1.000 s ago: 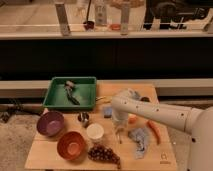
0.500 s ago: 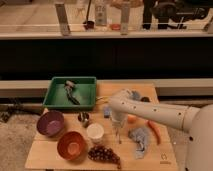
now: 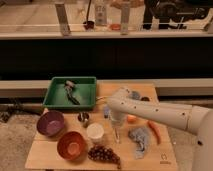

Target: Place fork in purple bowl

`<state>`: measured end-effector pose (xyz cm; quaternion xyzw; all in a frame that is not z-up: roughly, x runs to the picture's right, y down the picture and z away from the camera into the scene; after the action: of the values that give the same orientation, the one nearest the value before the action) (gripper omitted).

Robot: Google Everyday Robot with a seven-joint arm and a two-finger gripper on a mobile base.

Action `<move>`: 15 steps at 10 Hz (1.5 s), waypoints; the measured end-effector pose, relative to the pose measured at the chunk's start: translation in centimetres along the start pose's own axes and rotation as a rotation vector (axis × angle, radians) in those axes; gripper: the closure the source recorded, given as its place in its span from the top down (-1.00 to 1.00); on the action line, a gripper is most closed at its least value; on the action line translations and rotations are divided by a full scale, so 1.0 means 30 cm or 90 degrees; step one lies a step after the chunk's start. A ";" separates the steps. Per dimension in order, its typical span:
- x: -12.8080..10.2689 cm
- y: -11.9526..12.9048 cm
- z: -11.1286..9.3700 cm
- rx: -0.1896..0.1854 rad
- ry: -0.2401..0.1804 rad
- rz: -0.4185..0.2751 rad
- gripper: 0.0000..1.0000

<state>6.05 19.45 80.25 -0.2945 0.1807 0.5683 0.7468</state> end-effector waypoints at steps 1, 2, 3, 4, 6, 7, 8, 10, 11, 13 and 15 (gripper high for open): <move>-0.005 0.009 -0.053 -0.005 -0.011 -0.008 -1.00; -0.012 0.015 -0.136 -0.006 -0.025 -0.020 -1.00; -0.035 0.028 -0.231 -0.003 -0.039 -0.040 -1.00; -0.083 0.048 -0.313 0.007 -0.045 -0.072 -1.00; -0.190 0.138 -0.404 0.031 -0.032 -0.158 -1.00; -0.224 0.191 -0.417 0.035 -0.023 -0.192 -1.00; -0.271 0.284 -0.415 0.034 -0.011 -0.244 -1.00; -0.351 0.479 -0.398 0.002 0.004 -0.357 -1.00; -0.382 0.584 -0.390 -0.035 -0.007 -0.409 -1.00; -0.423 0.734 -0.367 -0.105 -0.034 -0.473 -1.00; -0.447 0.871 -0.349 -0.181 -0.066 -0.532 -1.00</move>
<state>-22.09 7.46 74.27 -0.4133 -0.0715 0.2510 0.8724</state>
